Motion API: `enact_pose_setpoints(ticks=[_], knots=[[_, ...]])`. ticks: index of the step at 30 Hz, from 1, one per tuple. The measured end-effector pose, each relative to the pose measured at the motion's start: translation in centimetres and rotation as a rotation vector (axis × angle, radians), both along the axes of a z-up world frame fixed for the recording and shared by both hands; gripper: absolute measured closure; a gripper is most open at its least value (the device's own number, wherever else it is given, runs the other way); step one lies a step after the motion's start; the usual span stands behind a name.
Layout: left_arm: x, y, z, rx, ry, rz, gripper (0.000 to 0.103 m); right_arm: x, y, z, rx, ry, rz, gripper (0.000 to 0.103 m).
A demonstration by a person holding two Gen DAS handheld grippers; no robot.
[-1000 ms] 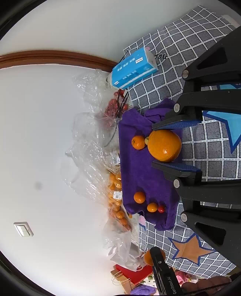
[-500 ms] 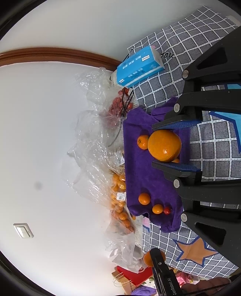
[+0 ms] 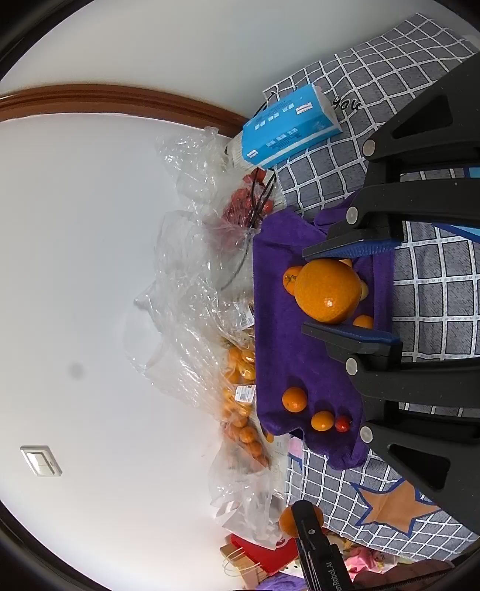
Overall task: Organize fruits
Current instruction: 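Carry the tangerines in both grippers up over the towel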
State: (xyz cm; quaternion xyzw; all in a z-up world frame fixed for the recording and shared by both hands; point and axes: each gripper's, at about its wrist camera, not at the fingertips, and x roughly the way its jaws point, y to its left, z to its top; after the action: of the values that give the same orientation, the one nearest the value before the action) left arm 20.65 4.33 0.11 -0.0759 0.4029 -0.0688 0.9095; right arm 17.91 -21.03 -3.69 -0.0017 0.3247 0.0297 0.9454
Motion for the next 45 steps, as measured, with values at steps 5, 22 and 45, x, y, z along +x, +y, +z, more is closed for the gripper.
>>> enact_pose_setpoints(ticks=[5,22,45], knots=[[0.4,0.0,-0.1,0.002,0.001,-0.005,0.066,0.6,0.2,-0.1,-0.015,-0.003,0.006,0.071],[2.9,0.3,-0.9,0.012,0.014,-0.019,0.067,3.4,-0.1,-1.3,-0.024,0.019,-0.008,0.071],[6.5,1.7,-1.9,0.002,0.027,0.018,0.067,6.6,-0.7,-2.5,-0.060,0.026,-0.014,0.071]])
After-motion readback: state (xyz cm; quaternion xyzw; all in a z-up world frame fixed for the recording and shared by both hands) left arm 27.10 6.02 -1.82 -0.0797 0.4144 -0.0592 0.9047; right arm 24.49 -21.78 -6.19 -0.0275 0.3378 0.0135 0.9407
